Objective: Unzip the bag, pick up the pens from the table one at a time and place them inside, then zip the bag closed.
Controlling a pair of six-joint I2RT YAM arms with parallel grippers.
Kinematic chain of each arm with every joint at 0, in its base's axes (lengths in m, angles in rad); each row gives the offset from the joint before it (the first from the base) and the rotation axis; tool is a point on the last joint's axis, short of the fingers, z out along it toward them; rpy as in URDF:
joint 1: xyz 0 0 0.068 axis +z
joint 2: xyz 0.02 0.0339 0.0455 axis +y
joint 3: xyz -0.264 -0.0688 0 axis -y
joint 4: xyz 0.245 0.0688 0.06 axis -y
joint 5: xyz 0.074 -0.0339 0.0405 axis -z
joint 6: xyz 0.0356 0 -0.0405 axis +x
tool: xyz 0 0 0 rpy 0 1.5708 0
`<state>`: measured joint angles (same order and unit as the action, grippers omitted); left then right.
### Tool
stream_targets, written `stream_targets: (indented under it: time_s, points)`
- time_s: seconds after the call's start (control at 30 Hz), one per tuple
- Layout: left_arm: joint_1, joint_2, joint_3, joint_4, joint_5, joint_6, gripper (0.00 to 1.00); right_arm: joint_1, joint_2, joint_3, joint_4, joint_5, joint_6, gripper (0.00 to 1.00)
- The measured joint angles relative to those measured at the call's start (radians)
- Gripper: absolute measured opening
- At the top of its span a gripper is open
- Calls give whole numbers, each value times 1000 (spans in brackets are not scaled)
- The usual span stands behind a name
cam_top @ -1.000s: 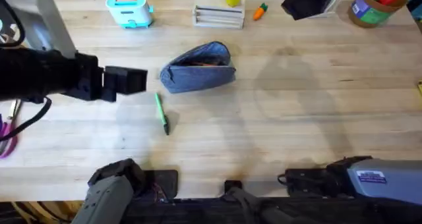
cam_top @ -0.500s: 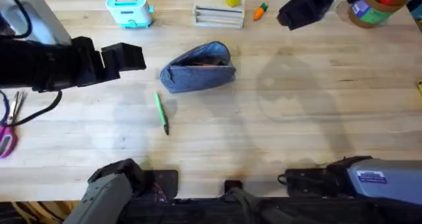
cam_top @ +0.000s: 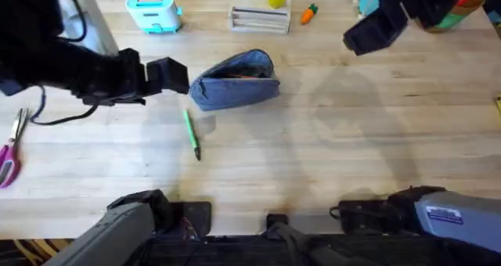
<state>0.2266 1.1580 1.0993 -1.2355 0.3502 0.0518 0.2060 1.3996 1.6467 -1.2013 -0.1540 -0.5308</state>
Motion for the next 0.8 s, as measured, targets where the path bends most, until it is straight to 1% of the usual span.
stream_targets:
  time_s: [0.13, 0.23, 0.3, 0.4, 0.47, 0.57, 0.7, 0.8]
  points:
    - [-132, -3, -39, 79, -98, -77, 997, -15, -42, -115, 52, 1, 6, 998]
    - [-243, -2, -100, 129, -184, -164, 996, -16, -49, -192, 96, 0, 25, 998]
    - [-305, -3, -142, 148, -234, -226, 995, -16, -48, -231, 116, 0, 38, 998]
    - [-373, -3, -211, 179, -288, -306, 996, -16, -48, -263, 156, -5, 63, 998]
    - [-399, -3, -260, 199, -307, -354, 996, -16, -48, -271, 182, -25, 75, 998]
    - [-420, -3, -330, 241, -328, -411, 995, -16, -48, -274, 208, -45, 90, 997]
    - [-426, -2, -387, 307, -364, -447, 996, -16, -48, -274, 228, -56, 106, 997]
    - [-426, -2, -398, 340, -384, -459, 995, -16, -48, -274, 229, -58, 116, 998]
